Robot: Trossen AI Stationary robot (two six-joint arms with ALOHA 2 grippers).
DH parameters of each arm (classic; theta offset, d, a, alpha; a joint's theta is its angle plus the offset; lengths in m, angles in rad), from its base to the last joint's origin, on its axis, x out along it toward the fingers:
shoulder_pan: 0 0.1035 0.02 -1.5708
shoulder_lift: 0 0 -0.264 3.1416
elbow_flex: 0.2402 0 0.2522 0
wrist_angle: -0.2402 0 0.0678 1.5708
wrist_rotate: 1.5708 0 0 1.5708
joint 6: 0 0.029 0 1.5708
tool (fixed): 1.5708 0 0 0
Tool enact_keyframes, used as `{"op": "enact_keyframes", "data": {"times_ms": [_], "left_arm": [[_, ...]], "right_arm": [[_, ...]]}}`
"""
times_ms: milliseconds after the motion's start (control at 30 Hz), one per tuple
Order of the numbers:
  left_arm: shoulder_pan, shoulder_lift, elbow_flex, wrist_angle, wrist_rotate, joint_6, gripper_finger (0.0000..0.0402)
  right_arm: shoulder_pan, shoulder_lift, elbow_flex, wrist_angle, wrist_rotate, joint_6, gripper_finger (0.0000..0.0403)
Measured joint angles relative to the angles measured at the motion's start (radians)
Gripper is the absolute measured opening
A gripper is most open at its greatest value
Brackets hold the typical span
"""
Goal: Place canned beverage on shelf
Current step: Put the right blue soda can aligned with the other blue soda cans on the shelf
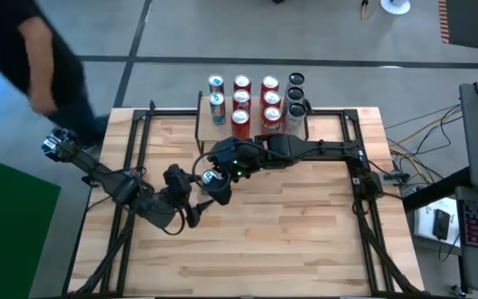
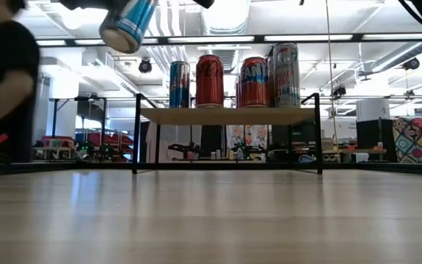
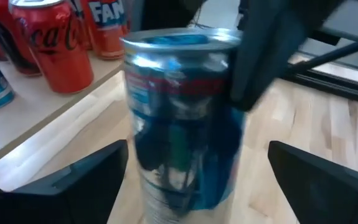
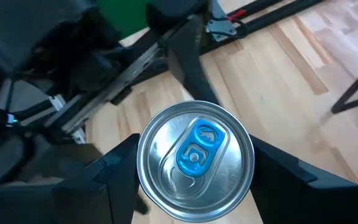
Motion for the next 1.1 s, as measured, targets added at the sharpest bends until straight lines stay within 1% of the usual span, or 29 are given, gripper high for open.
{"op": "enact_keyframes", "data": {"times_ms": [100, 333, 500, 567, 667, 733, 800, 1000, 1100], "left_arm": [[0.01, 0.0, 0.0, -0.001, 0.002, -0.017, 0.035], [0.036, 0.0, 0.0, 0.0, 0.029, -0.02, 0.0283], [0.041, 0.0, 0.0, 0.0, 0.03, -0.02, 0.0233], [0.042, 0.0, 0.0, 0.0, 0.029, -0.016, 0.0218], [0.046, 0.0, 0.0, 0.0, 0.028, -0.011, 0.0211], [0.053, 0.0, 0.0, 0.002, 0.021, -0.013, 0.0216], [0.063, 0.0, 0.0, -0.006, 0.009, -0.017, 0.0223], [0.117, -0.006, -0.001, -0.004, -0.035, 0.004, 0.0225], [0.165, -0.012, -0.001, 0.0, -0.05, 0.044, 0.0224]], "right_arm": [[0.006, 0.0, 0.0, -0.008, 0.0, 0.0, 0.0231], [0.023, 0.0, 0.0, -0.006, 0.004, -0.011, 0.0231], [0.027, 0.0, 0.0, -0.007, 0.012, -0.008, 0.0231], [0.03, 0.0, 0.0, -0.007, 0.018, -0.014, 0.0244], [0.036, -0.003, 0.0, -0.011, 0.051, -0.024, 0.0282], [0.04, -0.012, 0.0, -0.015, 0.083, -0.036, 0.0305], [0.042, -0.033, -0.001, -0.032, 0.125, -0.033, 0.0318], [0.065, -0.142, 0.001, -0.121, 0.31, -0.024, 0.0324], [0.082, -0.196, 0.0, -0.171, 0.341, -0.041, 0.0325]]}}
